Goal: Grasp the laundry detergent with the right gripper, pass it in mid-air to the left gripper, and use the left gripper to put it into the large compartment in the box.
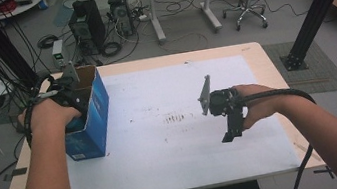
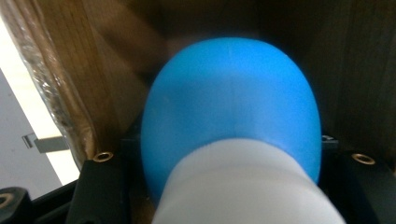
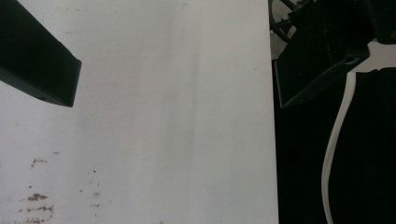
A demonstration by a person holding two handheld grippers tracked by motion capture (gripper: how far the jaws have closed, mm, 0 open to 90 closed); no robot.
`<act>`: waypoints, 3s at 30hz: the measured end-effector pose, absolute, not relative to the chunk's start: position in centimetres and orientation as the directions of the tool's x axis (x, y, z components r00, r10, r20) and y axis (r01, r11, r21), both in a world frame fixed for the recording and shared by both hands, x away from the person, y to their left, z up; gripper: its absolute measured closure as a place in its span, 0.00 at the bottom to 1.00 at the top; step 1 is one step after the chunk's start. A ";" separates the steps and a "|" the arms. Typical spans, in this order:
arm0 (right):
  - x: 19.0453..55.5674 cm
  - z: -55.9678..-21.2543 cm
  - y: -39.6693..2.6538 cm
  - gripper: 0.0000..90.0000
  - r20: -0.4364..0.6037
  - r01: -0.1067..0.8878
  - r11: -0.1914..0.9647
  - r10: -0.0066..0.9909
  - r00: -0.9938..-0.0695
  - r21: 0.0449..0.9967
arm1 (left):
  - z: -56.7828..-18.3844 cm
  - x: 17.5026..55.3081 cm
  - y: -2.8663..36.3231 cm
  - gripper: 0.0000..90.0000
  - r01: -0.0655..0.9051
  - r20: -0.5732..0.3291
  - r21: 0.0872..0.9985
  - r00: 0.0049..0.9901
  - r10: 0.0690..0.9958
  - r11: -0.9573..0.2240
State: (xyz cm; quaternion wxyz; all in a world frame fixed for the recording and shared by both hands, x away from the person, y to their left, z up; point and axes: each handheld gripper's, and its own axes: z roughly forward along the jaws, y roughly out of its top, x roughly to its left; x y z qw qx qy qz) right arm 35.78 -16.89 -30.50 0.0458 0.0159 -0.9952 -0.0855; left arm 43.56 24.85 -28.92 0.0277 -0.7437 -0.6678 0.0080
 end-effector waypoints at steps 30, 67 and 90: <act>35.6 -30.8 -16.6 0.01 0.088 -0.027 0.985 -0.043 -0.995 0.173 | -28.7 43.5 24.6 0.36 0.993 0.047 -0.019 0.121 0.992 -0.120; 35.6 -30.8 -16.9 0.01 0.083 -0.030 0.982 -0.046 -0.996 0.186 | -23.9 42.3 24.0 0.27 0.992 0.073 0.052 0.111 0.991 -0.115; 35.7 -31.0 -16.7 0.01 0.095 -0.039 0.983 -0.056 -0.994 0.179 | -18.5 41.3 20.6 0.10 0.964 0.142 0.060 0.248 0.958 -0.258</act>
